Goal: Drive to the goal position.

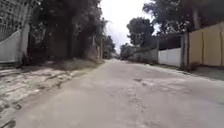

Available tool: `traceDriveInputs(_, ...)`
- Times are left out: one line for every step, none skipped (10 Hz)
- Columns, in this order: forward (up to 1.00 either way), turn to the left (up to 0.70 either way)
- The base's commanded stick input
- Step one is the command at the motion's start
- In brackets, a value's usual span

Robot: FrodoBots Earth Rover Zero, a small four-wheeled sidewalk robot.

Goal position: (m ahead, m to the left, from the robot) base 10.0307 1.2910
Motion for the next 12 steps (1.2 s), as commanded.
traceDriveInputs(1.00, -0.02)
traceDriveInputs(1.00, -0.10)
traceDriveInputs(1.00, -0.16)
traceDriveInputs(1.00, -0.23)
traceDriveInputs(1.00, -0.14)
traceDriveInputs(1.00, 0.00)
traceDriveInputs(1.00, 0.00)
traceDriveInputs(1.00, 0.00)
traceDriveInputs(1.00, 0.00)
traceDriveInputs(1.00, 0.00)
traceDriveInputs(1.00, -0.04)
traceDriveInputs(1.00, -0.13)
